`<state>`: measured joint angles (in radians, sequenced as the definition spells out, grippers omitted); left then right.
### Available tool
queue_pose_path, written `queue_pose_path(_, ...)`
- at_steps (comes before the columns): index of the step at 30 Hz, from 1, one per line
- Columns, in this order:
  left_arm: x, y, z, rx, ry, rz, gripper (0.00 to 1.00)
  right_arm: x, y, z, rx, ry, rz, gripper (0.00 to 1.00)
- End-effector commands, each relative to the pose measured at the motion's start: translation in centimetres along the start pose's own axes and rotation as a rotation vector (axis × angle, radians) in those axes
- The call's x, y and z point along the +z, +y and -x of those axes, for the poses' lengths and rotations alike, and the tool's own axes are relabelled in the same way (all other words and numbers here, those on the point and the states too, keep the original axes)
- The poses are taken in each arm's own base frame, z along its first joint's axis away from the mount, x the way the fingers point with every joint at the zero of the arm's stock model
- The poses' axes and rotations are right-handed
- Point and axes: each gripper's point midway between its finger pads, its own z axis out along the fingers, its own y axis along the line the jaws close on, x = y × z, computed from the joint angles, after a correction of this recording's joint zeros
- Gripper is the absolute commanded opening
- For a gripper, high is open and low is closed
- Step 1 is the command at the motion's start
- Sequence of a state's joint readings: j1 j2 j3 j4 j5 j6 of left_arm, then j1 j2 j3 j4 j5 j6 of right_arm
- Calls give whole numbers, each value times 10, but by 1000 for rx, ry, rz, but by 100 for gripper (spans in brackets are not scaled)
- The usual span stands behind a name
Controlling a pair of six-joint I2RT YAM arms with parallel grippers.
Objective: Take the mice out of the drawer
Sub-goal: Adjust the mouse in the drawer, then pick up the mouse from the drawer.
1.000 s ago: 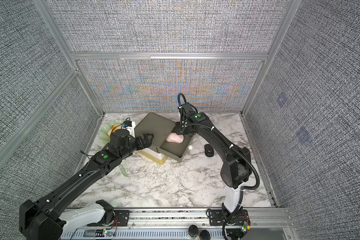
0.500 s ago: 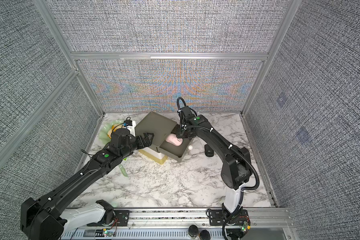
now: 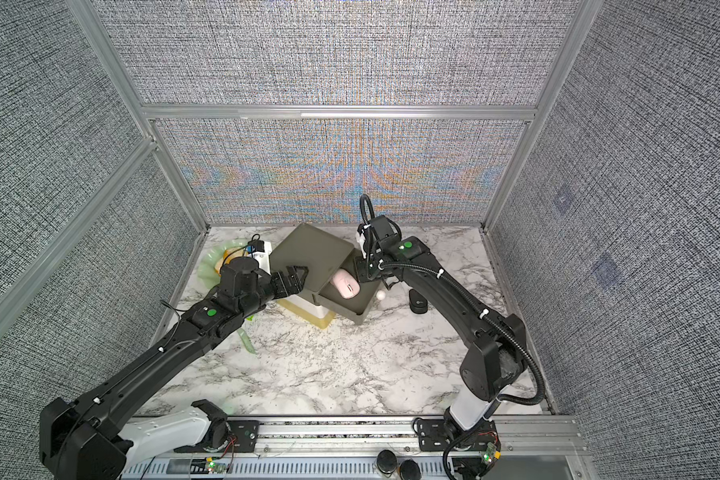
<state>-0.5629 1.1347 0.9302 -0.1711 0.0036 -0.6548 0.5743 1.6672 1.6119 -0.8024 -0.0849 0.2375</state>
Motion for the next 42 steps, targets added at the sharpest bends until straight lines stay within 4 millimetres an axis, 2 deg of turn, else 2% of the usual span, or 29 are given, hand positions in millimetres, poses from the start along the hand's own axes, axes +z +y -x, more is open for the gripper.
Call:
queue_pose_path(1, -2, -4, 6, -2, -25, -19, 99, 3, 19, -6, -155, 9, 71, 47)
queue_pose_path(4, -3, -4, 6, -1, -23, -16, 99, 8, 19, -8, -200, 30, 38, 56)
queue_pose_path(9, -3, -4, 6, 1, -23, -16, 100, 17, 30, -12, -281, 41, 75, 70)
queue_pose_path(12, -4, -3, 6, 1, -26, -15, 99, 25, 26, -14, -307, 64, 48, 73)
queue_pose_path(15, -4, -3, 6, 1, -28, -14, 100, 31, 35, -17, -349, 78, 92, 74)
queue_pose_path(17, -4, -2, 5, 2, -24, -11, 100, 34, 37, -17, -362, 79, 85, 75)
queue_pose_path(26, -1, -2, 5, 5, -17, -7, 99, 55, 21, -19, -359, 110, 1, 74)
queue_pose_path(30, 0, -1, 3, 2, -12, -4, 99, 57, 13, -20, -353, 113, -47, 69)
queue_pose_path(33, 1, -2, 4, -1, -16, -10, 99, 56, 13, -20, -343, 112, -46, 63)
queue_pose_path(42, 0, -5, 8, 5, -23, -15, 100, 49, 13, -18, -266, 89, -50, 54)
